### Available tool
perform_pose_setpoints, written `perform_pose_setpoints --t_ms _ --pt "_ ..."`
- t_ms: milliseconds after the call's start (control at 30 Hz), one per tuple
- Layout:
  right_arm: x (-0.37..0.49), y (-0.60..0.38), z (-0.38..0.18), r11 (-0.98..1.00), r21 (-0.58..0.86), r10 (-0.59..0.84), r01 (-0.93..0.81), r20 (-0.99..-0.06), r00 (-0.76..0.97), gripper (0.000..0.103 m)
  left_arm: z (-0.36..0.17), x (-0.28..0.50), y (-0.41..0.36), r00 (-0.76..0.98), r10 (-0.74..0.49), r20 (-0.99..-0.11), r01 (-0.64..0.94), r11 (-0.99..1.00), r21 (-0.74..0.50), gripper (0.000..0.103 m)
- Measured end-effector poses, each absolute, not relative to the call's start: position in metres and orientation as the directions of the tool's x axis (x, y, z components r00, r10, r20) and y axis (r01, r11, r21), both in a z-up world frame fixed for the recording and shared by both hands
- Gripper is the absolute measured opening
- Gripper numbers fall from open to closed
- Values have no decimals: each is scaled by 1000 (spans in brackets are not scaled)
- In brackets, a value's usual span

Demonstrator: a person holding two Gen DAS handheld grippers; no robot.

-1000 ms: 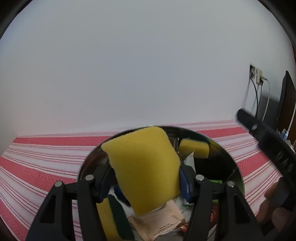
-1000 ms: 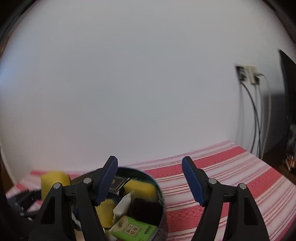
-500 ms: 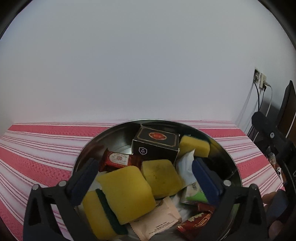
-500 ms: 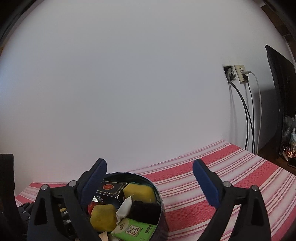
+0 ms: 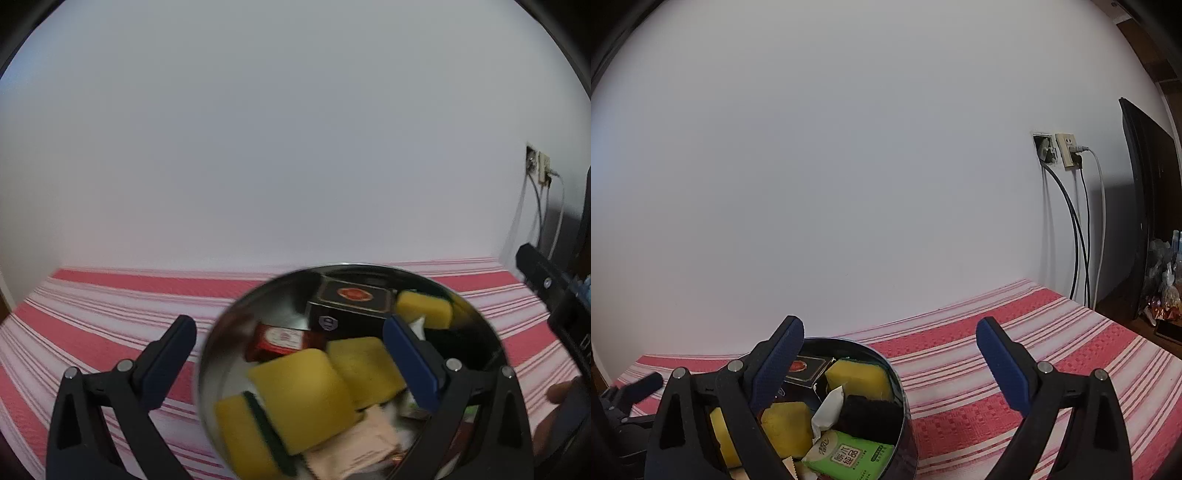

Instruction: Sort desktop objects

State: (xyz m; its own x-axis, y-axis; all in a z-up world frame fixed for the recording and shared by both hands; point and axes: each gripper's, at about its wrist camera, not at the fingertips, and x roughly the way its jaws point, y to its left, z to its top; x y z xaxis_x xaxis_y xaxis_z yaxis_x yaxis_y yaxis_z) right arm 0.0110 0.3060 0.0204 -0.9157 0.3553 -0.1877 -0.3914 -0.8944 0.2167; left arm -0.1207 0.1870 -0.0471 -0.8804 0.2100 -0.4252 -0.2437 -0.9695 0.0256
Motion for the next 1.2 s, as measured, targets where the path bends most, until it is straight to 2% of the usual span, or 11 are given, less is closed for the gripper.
perform_pose_setpoints --t_ms 200,367,567,800,1200 --pt "20 302 19 -883 208 391 -421 -172 -904 96 -53 -113 176 -890 192 -414 -230 -972 45 103" --pt "26 298 14 -866 207 417 -456 -207 -885 96 -56 -107 164 -881 177 -438 -217 -975 42 102" --pt "38 275 12 -882 142 410 -449 -240 -880 96 -59 -92 148 -863 176 -473 -218 -975 36 102" --pt "80 251 19 -856 200 431 -476 -231 -872 96 -56 -80 127 -839 158 -521 -194 -981 15 102" --pt "101 221 37 -848 217 411 -484 -307 -858 96 -36 -52 111 -863 145 -484 -210 -974 82 103"
